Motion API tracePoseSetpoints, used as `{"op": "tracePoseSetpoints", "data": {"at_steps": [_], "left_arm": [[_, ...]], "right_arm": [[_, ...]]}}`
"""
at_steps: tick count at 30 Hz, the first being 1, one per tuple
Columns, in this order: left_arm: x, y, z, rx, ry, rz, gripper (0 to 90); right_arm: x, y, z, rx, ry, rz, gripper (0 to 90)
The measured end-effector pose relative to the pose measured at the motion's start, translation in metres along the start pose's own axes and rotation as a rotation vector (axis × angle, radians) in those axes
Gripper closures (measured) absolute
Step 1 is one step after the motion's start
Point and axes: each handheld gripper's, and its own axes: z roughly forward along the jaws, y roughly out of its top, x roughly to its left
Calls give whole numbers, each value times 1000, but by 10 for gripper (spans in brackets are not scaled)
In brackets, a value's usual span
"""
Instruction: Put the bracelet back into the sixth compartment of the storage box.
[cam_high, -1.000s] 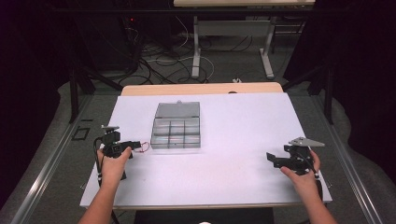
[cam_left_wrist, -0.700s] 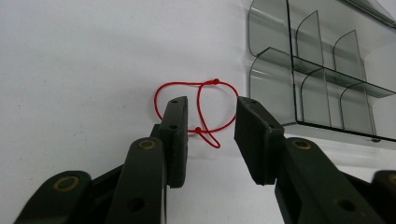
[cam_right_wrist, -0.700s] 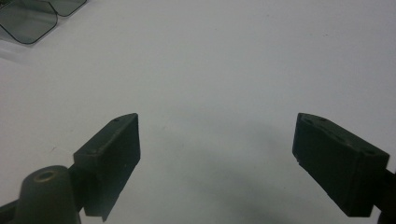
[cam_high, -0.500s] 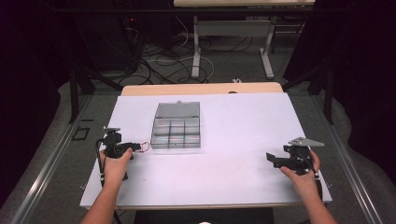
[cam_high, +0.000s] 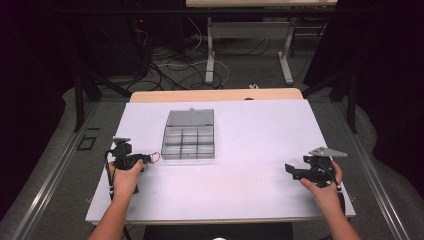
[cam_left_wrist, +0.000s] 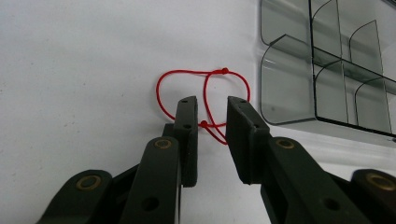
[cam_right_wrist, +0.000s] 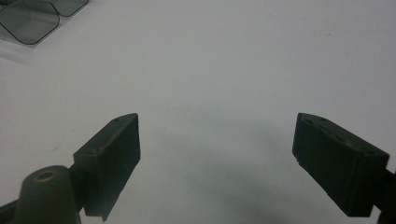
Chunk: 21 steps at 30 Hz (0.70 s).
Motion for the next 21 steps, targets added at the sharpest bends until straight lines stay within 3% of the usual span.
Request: {"op": "tracePoseSetpoints", "data": {"at_steps": [18,19,21], "left_arm": [[2,-1,3,23,-37,-27,827],[2,-2,4,8,-38,-31,829],[2,-1,4,23,-28,-15,832]], "right_arm": [[0,0,1,0,12,-6,151],[0,0,2,0,10,-6,151],[0,0,2,5,11,-2,151]]}}
